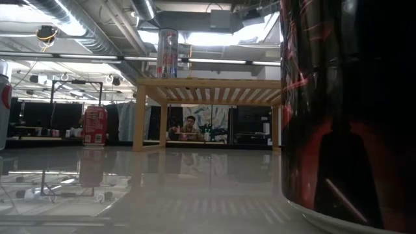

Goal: Place canned beverage on shelf
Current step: Put the white soda can on the shelf

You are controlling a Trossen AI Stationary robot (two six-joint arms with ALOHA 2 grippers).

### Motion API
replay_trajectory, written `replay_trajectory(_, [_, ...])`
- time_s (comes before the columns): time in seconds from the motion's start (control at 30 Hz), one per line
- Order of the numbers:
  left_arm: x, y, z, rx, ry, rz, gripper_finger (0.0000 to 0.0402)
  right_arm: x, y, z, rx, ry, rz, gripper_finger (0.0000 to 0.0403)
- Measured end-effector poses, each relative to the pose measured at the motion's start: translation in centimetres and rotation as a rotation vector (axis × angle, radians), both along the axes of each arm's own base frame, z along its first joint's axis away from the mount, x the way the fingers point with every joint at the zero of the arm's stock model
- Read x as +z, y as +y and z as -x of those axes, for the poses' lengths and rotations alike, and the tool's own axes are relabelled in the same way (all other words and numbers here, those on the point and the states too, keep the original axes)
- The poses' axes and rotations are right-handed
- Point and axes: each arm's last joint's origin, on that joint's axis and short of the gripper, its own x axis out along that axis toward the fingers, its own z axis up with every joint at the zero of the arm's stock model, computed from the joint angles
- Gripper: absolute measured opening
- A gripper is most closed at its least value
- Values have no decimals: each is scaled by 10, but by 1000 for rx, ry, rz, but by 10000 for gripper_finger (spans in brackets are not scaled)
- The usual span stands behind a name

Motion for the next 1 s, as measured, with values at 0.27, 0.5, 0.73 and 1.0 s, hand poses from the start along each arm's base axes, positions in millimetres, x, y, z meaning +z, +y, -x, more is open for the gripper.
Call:
replay_trajectory(0.27, [0,4,-2,26,0,6,296,-25,-1,2,25,52,28,344])
replay_trajectory(0.5, [0,5,-2,40,-1,3,296,-35,1,-2,151,3,20,321])
replay_trajectory(0.73, [-1,8,-2,112,-10,-51,296,-33,2,-5,302,-43,16,231])
replay_trajectory(1.0, [-4,10,0,138,24,-94,296,-4,12,-43,600,-419,111,231])
